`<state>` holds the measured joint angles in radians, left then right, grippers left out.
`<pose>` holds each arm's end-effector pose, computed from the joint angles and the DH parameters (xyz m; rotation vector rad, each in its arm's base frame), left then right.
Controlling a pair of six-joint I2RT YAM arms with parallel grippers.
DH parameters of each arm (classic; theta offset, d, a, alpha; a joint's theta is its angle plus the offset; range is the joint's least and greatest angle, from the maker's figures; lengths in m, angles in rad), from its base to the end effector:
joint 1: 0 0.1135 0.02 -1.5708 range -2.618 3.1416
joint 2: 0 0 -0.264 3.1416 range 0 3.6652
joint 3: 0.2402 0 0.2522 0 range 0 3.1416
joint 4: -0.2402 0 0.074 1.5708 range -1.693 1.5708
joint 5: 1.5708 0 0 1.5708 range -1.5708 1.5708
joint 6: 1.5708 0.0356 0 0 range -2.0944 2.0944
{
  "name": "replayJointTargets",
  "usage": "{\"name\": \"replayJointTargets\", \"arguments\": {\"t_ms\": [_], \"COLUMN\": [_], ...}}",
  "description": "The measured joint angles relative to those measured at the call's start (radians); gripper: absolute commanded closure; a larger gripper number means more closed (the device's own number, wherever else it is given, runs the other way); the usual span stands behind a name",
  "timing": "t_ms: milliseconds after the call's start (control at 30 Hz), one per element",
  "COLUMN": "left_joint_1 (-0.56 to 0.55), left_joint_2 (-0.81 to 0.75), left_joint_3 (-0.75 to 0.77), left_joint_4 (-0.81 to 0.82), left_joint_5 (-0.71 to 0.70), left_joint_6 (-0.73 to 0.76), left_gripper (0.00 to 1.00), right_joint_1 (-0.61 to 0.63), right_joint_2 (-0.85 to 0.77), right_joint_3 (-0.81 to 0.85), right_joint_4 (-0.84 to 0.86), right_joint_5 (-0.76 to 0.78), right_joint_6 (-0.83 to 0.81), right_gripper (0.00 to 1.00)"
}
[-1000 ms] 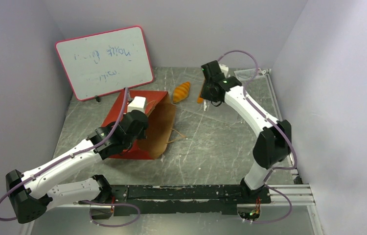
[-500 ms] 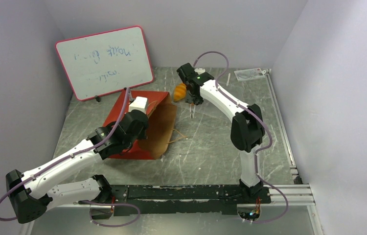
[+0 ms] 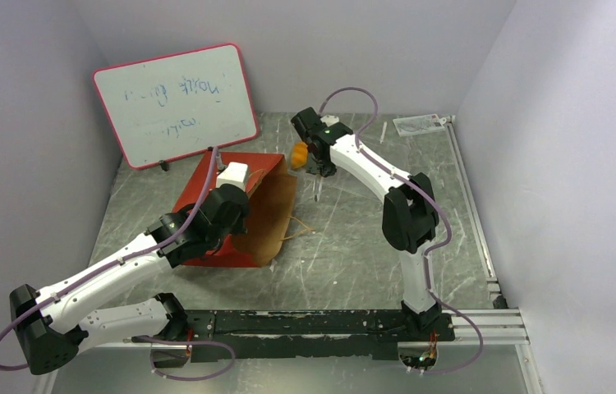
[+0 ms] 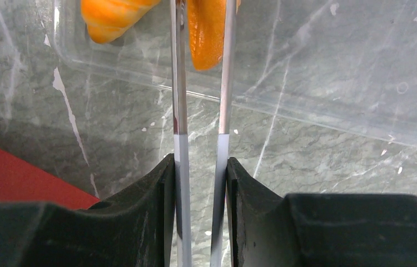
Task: Take the fake bread out of the paper bag
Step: Place the fake bread in the container.
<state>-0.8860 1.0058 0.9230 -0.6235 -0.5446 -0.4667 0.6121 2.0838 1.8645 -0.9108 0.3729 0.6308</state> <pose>0.1453 -0.1488 0.3082 0.1762 2.1561 -0.1524 0.3736 0.2465 0.2519 0.1327 2.5700 -0.0591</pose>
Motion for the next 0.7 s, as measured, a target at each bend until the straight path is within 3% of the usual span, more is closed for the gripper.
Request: {"name": "replayJointTargets", "arguments": {"t_ms": [400,700], "left_joint_1": [0.0,0.0], "left_joint_2": [0.007,0.007], "left_joint_3": [0.025,0.033], "left_joint_4": [-0.003,-0.011], "left_joint_5": [0.0,0.0], "left_joint_6": [-0.001,-0.001], "left_gripper": [0.93,0.93], "right_joint_1": [-0.009,-0.018], "right_joint_2": [-0.026,-0.081], "right_joint_3": [-0.063,-0.092], "right_joint_4": [0.054,0.092], "right_joint_5": [-0.027,-0.053], "right_joint_6": [0.017,0.024], "right_gripper": [0.59,0.58]}}
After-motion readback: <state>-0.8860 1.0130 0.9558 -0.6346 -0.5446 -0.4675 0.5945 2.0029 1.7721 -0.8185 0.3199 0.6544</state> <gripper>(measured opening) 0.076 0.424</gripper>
